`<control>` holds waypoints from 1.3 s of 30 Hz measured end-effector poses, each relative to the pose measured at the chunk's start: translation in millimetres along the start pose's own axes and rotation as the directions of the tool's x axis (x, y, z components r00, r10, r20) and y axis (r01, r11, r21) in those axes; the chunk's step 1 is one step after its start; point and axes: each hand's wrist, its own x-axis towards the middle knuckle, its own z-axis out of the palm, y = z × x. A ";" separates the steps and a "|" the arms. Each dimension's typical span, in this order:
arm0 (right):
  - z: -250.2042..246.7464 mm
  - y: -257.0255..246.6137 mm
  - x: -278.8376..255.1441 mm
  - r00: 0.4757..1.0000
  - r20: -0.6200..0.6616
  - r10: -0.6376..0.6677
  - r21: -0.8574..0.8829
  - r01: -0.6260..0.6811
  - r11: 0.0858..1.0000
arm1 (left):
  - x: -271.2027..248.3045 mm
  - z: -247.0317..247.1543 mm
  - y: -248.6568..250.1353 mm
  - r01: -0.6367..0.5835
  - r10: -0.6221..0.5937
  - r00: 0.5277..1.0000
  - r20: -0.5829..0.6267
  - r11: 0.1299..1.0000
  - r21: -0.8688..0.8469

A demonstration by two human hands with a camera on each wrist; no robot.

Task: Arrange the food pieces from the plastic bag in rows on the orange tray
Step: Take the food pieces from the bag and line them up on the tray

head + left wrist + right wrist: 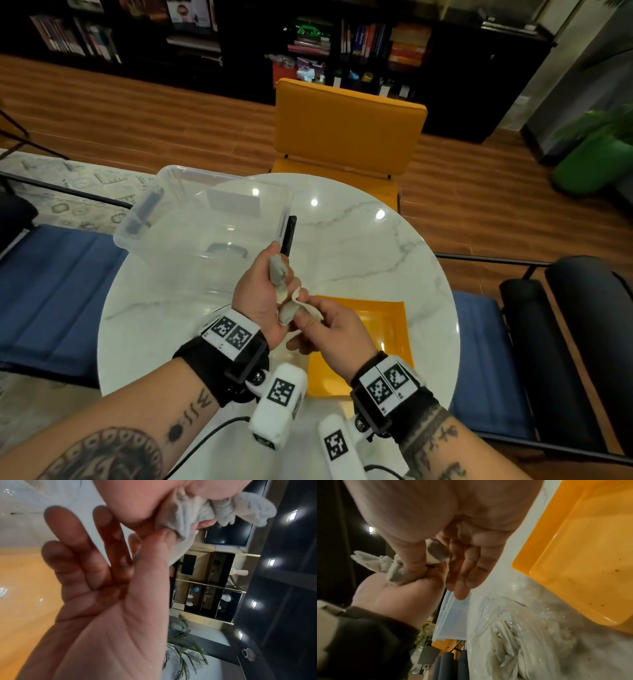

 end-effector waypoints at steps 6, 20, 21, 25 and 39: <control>-14.8 6.0 -1.2 0.972 -0.191 -0.135 -0.250 0.085 0.965 | 6.6 2.0 -4.6 0.012 -0.010 0.996 -0.090 1.000 0.019; -47.5 18.8 -0.1 0.944 -0.322 0.069 0.276 0.024 0.961 | 10.6 -15.5 -24.2 -0.053 0.024 0.999 0.047 0.543 0.838; -48.0 21.0 0.5 0.943 -0.322 0.081 0.271 0.009 0.963 | 11.1 -16.8 -25.4 -0.086 0.032 0.996 0.080 0.493 0.866; -49.1 29.2 2.6 0.946 -0.297 0.131 0.226 -0.063 0.972 | 13.0 -16.1 -29.3 -0.203 0.102 0.979 0.176 0.418 0.885; -64.5 64.8 23.9 0.964 -0.259 -0.055 -0.325 -0.033 0.945 | 38.5 -45.2 -37.6 -0.188 0.135 0.978 0.158 0.250 0.950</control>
